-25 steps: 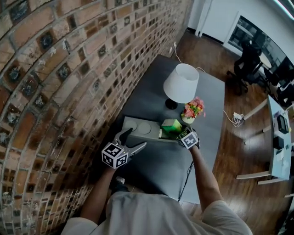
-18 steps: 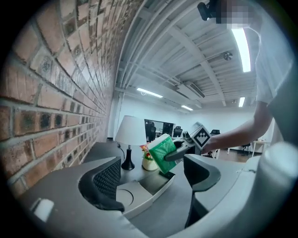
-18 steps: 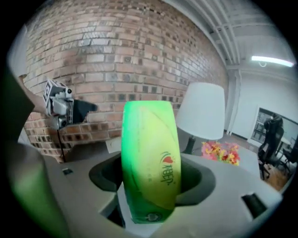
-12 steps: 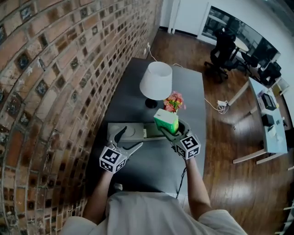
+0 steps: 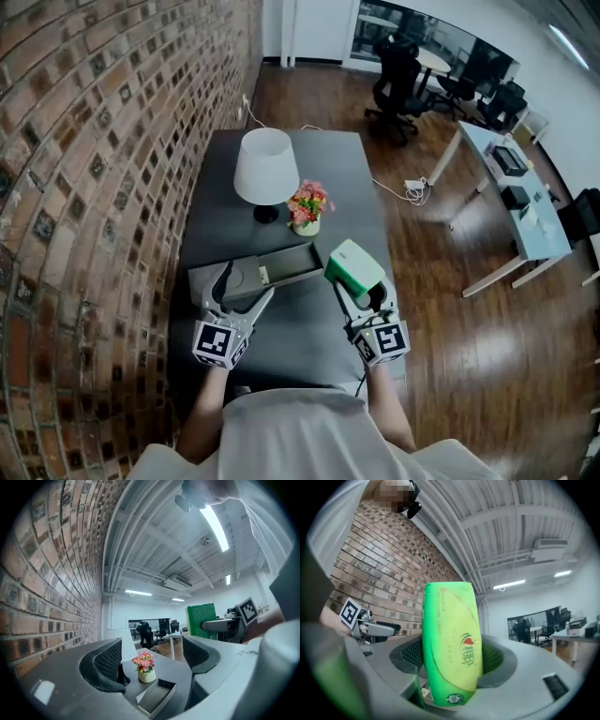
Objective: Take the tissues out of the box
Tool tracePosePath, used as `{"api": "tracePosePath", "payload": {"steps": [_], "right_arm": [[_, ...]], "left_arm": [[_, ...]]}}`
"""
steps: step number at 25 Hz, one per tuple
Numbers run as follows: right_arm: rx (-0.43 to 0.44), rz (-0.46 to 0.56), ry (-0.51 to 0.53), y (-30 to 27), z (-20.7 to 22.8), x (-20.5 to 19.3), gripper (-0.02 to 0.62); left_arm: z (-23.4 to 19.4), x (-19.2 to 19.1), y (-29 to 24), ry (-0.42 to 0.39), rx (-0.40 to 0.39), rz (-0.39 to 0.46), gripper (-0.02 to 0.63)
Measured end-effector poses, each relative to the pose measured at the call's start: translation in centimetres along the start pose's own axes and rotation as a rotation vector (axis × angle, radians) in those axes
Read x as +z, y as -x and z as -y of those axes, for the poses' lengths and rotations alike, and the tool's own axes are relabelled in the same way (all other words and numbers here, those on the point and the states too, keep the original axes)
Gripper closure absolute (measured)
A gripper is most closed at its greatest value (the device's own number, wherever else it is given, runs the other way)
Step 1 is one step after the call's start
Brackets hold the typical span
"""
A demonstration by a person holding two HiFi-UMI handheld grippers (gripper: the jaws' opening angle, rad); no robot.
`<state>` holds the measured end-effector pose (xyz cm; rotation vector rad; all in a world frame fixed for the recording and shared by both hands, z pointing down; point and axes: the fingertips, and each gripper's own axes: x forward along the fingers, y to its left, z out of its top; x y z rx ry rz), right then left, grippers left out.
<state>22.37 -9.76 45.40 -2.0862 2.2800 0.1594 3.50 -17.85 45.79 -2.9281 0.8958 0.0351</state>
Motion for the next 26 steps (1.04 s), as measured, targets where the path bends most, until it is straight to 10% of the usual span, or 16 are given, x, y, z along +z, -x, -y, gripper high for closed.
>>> {"api": "tracePosePath", "payload": {"steps": [6, 26], "right_arm": [[-0.159, -0.028, 0.024, 3.4, 1.7, -0.8, 0.279], [-0.07, -0.057, -0.048, 1.9, -1.0, -1.4, 0.279]], "left_arm": [[0.2, -1.0, 0.4, 0.042, 0.077, 0.027, 0.222], [-1.2, -1.1, 2.2, 0.046, 0.129, 0.006, 0.224]]}}
